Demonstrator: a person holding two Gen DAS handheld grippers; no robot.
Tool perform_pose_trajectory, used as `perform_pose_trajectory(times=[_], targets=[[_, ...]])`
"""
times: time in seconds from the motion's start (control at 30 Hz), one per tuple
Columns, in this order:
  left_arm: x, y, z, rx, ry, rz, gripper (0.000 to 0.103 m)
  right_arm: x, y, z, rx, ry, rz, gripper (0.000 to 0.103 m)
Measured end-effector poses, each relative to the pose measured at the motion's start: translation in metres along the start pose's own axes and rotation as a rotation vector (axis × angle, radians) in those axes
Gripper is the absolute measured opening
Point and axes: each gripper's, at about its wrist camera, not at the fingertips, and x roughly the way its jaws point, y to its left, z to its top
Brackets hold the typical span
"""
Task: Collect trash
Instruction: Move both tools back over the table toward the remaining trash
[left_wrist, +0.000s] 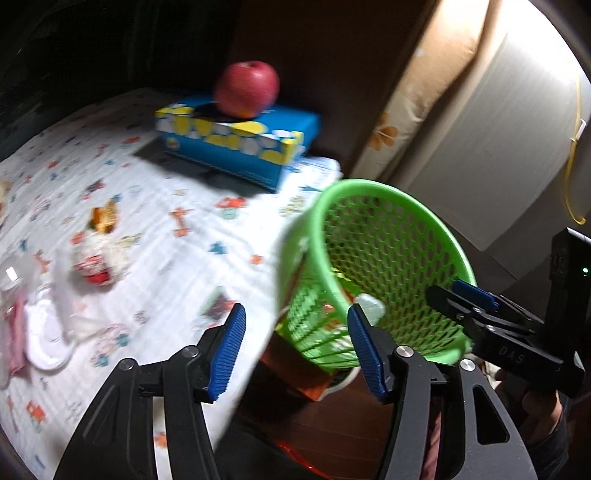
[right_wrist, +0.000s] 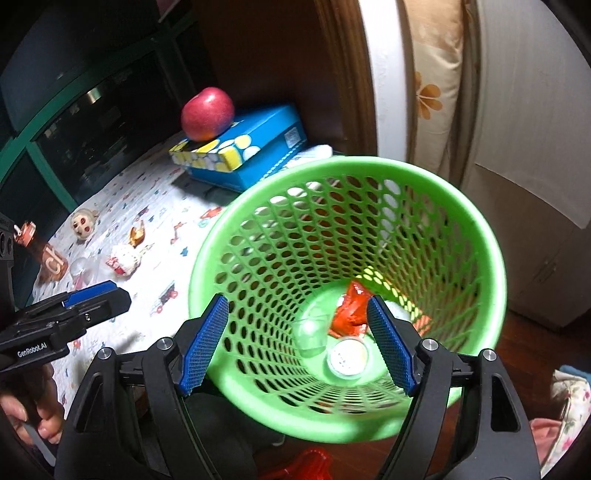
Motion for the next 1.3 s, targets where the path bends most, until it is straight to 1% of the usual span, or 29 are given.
perform_pose_trajectory(times=[0.17,0.33,0.43,0.6,0.67,0.73,0.77,0.83,0.93,0.97,1.03,1.3], targets=[[-0.021,0.045,-0.008,-0.075,-0.029,0.089,0.060,0.010,0.028,0.001,-0.044,0.020,0.038,0.077],[-0.044,0.090,-0.019,-0.156,-0.060,0.152,0.060,0.017,0.057,0.002,-0.095,0.034,0.074,0.078],[-0.059,0.116,-0.027,-0.202,-0.078,0.202,0.060,0.022,0.075,0.003,-0.128,0.042,0.096,0.078],[-0.083,0.164,-0.039,-0.283,-0.109,0.310,0.067,0.028,0.105,0.002,-0.179,0.055,0.132,0.078],[-0.092,0.187,-0.045,-0.325,-0.114,0.358,0.075,0.030,0.117,0.001,-0.199,0.062,0.149,0.078],[-0.101,0.206,-0.051,-0.356,-0.124,0.388,0.079,0.032,0.127,0.000,-0.218,0.067,0.159,0.078],[-0.104,0.215,-0.054,-0.366,-0.126,0.396,0.082,0.033,0.134,0.000,-0.230,0.072,0.168,0.078],[-0.108,0.233,-0.059,-0.391,-0.121,0.412,0.085,0.036,0.145,-0.001,-0.247,0.078,0.179,0.078],[-0.107,0.257,-0.064,-0.418,-0.108,0.389,0.091,0.039,0.160,-0.002,-0.268,0.085,0.192,0.078],[-0.106,0.261,-0.065,-0.424,-0.102,0.385,0.091,0.041,0.167,-0.002,-0.277,0.089,0.200,0.078],[-0.102,0.271,-0.066,-0.425,-0.093,0.347,0.092,0.044,0.177,-0.002,-0.294,0.095,0.208,0.078],[-0.081,0.304,-0.068,-0.442,-0.028,0.338,0.093,0.055,0.213,-0.003,-0.353,0.115,0.235,0.079]])
